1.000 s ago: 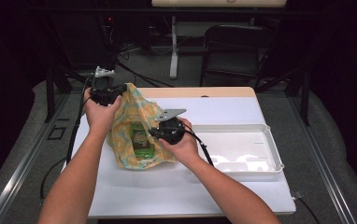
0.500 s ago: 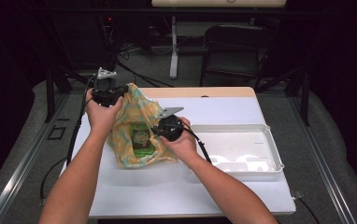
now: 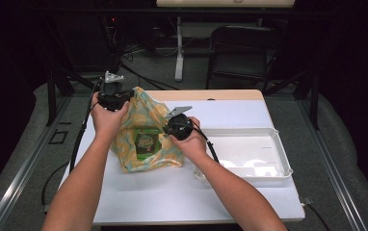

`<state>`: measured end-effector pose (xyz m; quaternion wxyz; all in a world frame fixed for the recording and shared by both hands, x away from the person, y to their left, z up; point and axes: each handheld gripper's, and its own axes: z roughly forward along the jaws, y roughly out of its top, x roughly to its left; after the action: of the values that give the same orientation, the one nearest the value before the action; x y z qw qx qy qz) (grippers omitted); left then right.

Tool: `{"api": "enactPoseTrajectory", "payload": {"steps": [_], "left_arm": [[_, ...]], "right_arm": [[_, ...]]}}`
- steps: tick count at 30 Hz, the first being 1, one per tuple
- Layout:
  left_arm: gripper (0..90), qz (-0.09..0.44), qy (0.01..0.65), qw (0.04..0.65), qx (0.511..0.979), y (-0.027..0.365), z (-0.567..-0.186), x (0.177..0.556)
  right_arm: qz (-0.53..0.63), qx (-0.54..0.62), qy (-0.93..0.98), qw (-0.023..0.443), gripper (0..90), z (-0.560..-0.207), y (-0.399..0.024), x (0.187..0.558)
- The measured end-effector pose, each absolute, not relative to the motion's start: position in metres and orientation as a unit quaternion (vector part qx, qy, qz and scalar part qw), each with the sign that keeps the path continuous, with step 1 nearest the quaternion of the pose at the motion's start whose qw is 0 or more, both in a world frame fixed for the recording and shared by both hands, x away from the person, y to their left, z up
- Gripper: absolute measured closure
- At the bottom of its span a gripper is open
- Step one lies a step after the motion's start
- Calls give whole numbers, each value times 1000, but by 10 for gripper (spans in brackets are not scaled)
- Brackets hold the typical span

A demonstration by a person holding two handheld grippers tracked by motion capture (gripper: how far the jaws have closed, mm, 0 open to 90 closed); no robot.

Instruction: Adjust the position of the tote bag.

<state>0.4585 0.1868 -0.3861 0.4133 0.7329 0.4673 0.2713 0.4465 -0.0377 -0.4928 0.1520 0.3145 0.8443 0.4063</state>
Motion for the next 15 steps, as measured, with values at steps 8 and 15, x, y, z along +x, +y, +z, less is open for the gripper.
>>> {"api": "enactPoseTrajectory", "payload": {"steps": [8,15], "left_arm": [[900,273,465,402,740,181,-394,462],[900,271,471,391,743,177,-402,469]], "right_arm": [[390,331,846,151,900,-496,-44,456],[381,345,844,153,900,-500,-52,462]]}}
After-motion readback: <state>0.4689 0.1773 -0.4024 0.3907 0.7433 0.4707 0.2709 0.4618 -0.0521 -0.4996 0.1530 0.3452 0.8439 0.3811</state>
